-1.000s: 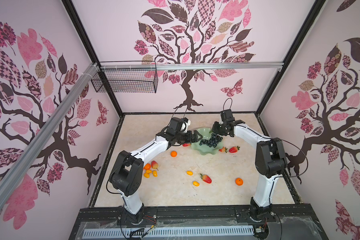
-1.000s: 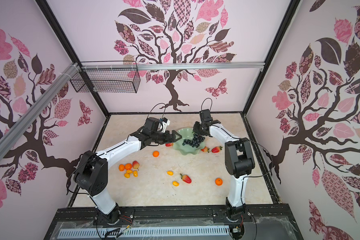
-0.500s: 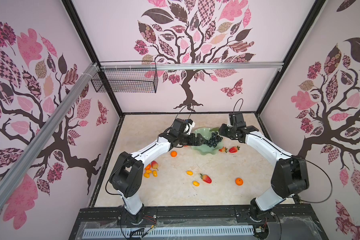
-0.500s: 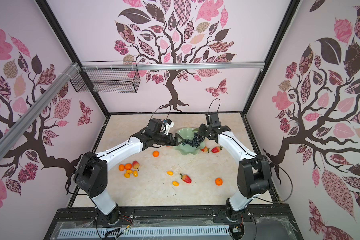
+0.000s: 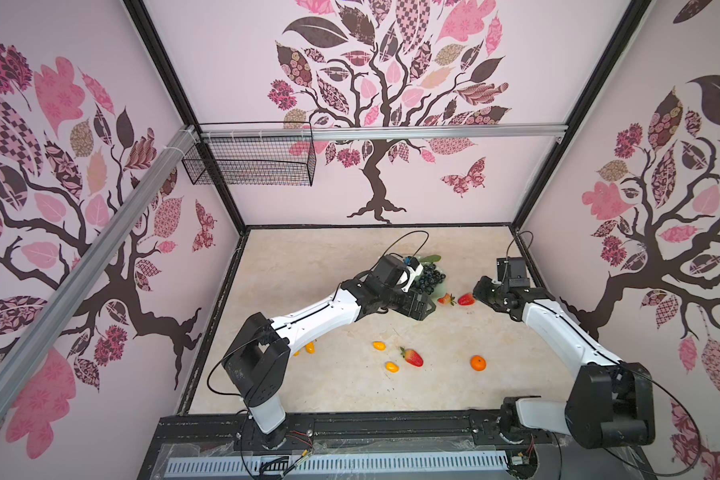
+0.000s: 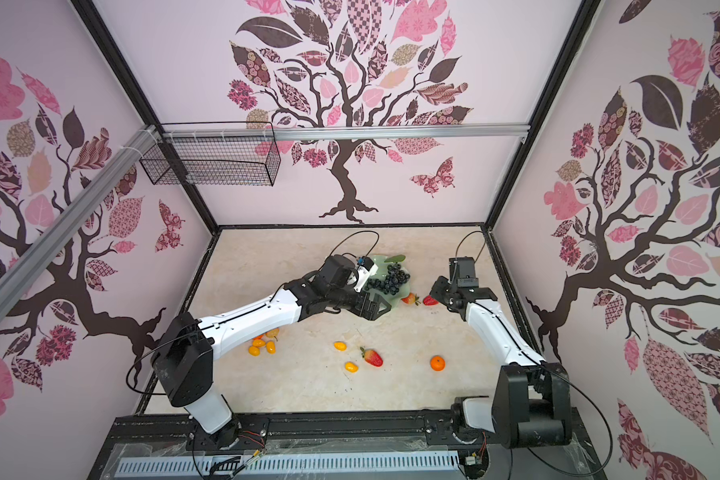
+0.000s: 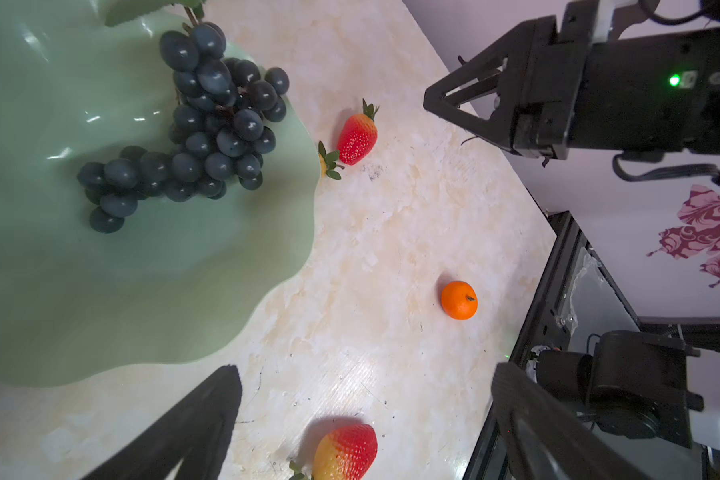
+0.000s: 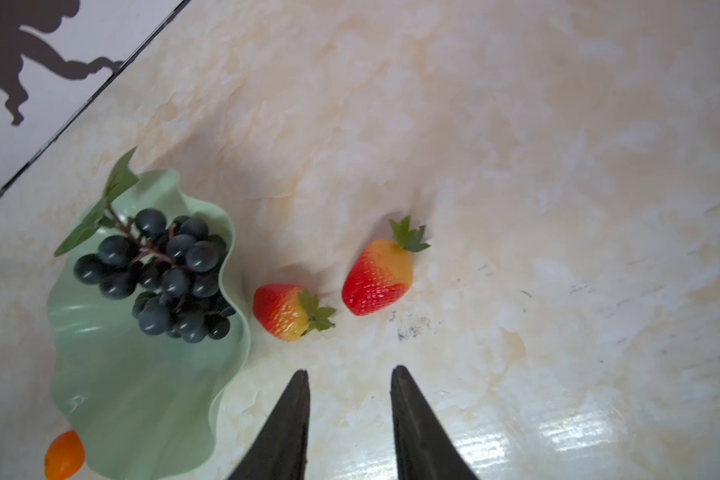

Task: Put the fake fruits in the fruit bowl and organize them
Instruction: 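Move the left gripper with the bowl toward the strawberries while the right gripper reaches them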

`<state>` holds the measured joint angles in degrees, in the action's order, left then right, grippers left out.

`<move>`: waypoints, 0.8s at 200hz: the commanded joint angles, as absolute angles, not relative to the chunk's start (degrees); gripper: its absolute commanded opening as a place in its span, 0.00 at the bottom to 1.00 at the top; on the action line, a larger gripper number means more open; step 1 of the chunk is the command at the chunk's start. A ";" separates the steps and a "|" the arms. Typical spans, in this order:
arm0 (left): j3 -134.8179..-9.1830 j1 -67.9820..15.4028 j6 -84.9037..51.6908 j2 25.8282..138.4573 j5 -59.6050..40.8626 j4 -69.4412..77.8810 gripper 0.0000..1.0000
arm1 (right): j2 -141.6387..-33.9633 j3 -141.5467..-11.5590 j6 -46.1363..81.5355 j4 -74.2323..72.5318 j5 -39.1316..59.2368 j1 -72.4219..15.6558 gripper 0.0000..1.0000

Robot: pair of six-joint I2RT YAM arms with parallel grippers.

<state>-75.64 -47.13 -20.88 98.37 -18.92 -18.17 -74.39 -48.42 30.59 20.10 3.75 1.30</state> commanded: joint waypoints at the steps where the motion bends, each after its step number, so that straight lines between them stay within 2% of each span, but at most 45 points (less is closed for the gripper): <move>1: -79.42 -47.39 -21.78 100.72 -16.04 -16.39 0.98 | -74.44 -46.23 35.16 17.28 12.51 6.89 0.35; 40: -89.41 -53.21 -15.54 106.52 -5.56 -20.47 0.98 | -79.59 -46.26 37.34 13.66 14.76 8.97 0.36; 71: -91.38 -55.13 -16.16 109.69 -4.46 -17.51 0.98 | -83.31 -47.94 38.46 12.60 13.30 10.03 0.40; 116: -78.78 -55.41 -19.02 102.00 -0.02 -1.37 0.98 | -90.00 -51.65 40.03 11.52 15.57 11.17 0.45; 160: -68.20 -59.03 -11.29 95.66 6.83 11.84 0.98 | -95.59 -55.61 40.10 12.04 18.13 11.25 0.48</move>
